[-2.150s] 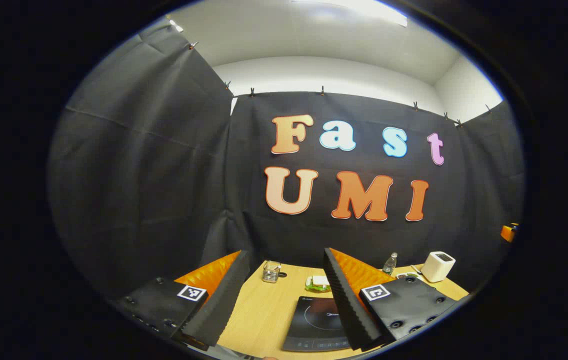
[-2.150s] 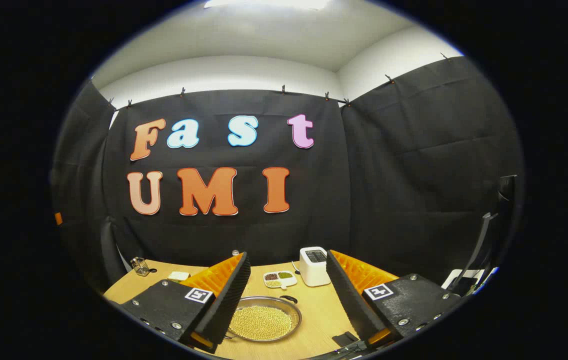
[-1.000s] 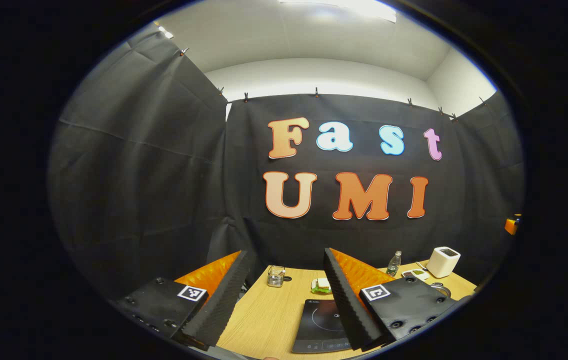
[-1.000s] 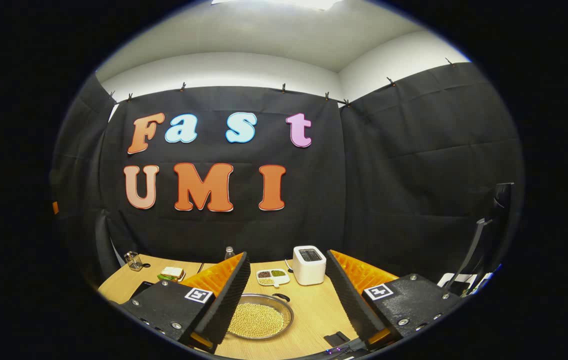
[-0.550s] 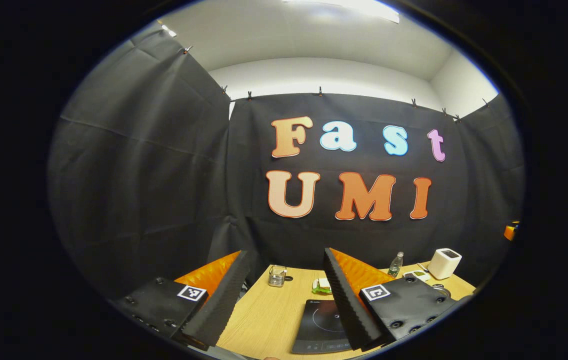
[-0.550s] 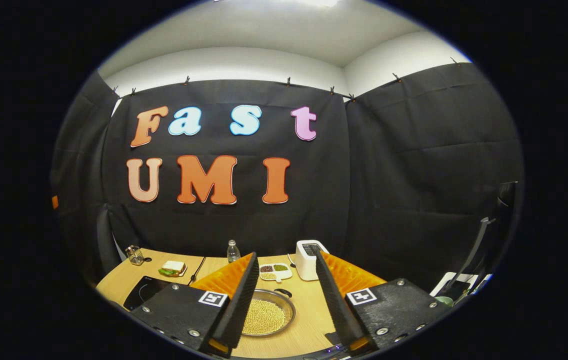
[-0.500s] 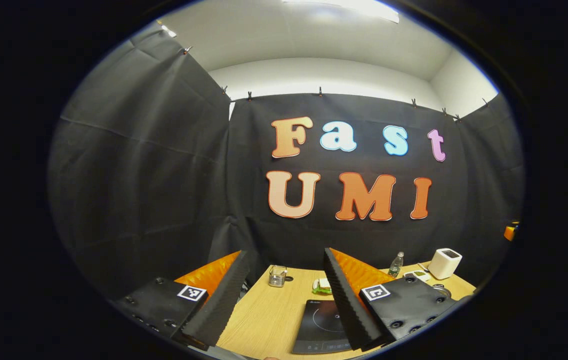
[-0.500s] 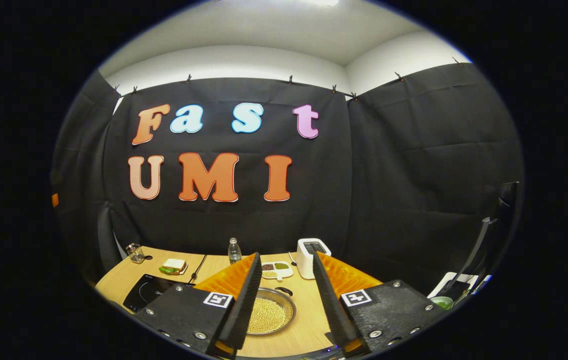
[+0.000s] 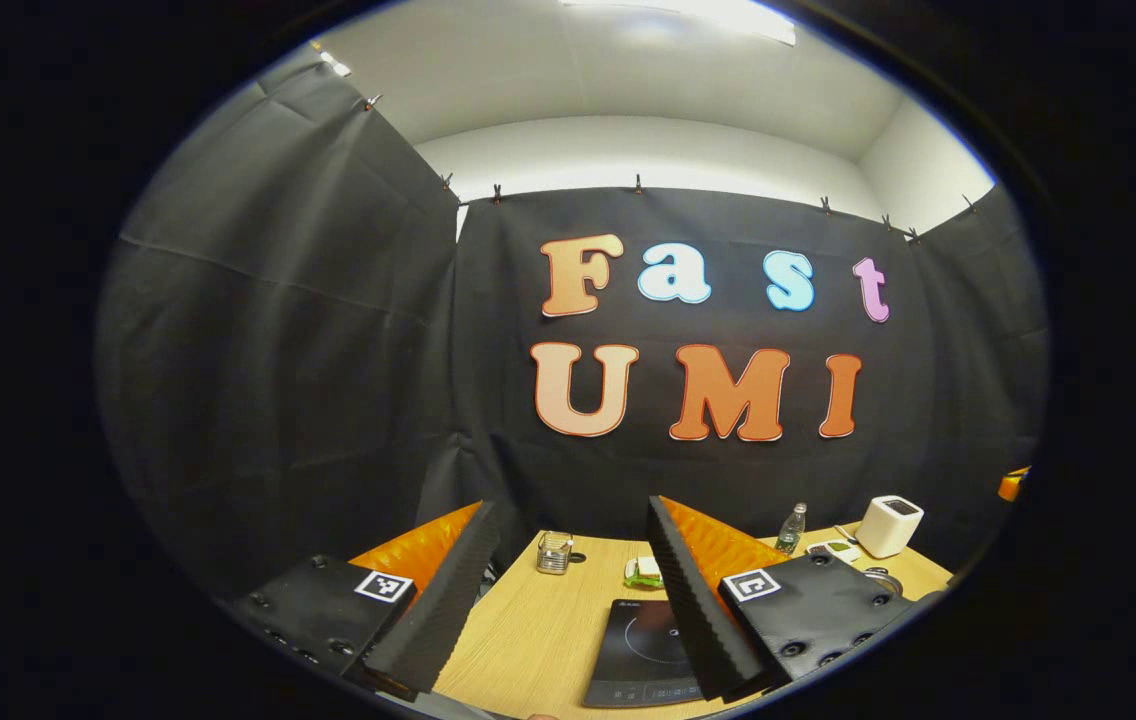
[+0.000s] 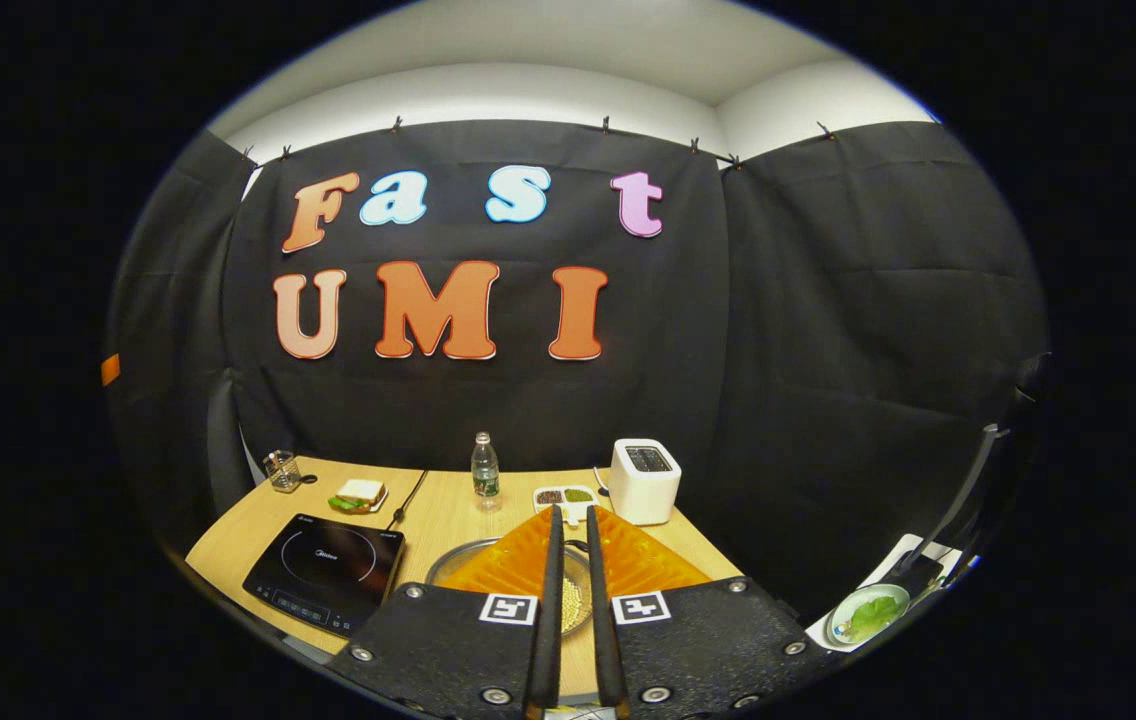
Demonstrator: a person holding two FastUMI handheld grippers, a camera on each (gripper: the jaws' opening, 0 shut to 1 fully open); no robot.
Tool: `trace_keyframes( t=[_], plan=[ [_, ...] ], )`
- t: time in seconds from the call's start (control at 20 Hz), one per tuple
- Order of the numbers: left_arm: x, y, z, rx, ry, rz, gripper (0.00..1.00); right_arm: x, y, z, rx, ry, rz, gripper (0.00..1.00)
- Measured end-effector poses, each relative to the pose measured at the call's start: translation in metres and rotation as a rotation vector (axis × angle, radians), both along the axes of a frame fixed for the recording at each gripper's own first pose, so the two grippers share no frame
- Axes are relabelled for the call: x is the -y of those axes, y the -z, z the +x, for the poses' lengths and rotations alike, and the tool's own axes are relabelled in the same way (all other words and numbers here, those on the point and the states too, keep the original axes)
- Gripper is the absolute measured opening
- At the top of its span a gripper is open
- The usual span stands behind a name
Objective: First push the handle of the pot to place it horizontally, then grasp the pot with both hands and set it on the induction cooktop.
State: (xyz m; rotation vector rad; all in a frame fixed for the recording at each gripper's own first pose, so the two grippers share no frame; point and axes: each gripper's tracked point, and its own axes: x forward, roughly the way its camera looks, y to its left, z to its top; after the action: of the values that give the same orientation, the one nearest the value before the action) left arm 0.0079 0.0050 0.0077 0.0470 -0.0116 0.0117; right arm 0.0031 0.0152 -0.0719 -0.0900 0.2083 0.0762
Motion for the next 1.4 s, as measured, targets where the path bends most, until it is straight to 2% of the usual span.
trace_keyframes(
  t=[0.25, 0.4, 0.9, 1.4],
  plan=[
    [-0.004, 0.005, -0.002, -0.013, -0.008, 0.005, 0.98, -0.005, 0.044, -0.001, -0.120, -0.008, 0.000, 0.00],
    [-0.004, 0.009, -0.002, -0.021, -0.007, -0.001, 0.97, -0.009, 0.074, -0.004, -0.199, -0.007, 0.026, 0.00],
    [-0.008, 0.024, -0.002, -0.053, -0.021, 0.002, 0.97, -0.021, 0.165, -0.018, -0.394, -0.041, -0.078, 0.00],
    [-0.018, 0.037, -0.001, -0.079, -0.051, 0.026, 0.97, -0.046, 0.217, -0.025, -0.515, -0.111, -0.156, 0.00]
  ],
)
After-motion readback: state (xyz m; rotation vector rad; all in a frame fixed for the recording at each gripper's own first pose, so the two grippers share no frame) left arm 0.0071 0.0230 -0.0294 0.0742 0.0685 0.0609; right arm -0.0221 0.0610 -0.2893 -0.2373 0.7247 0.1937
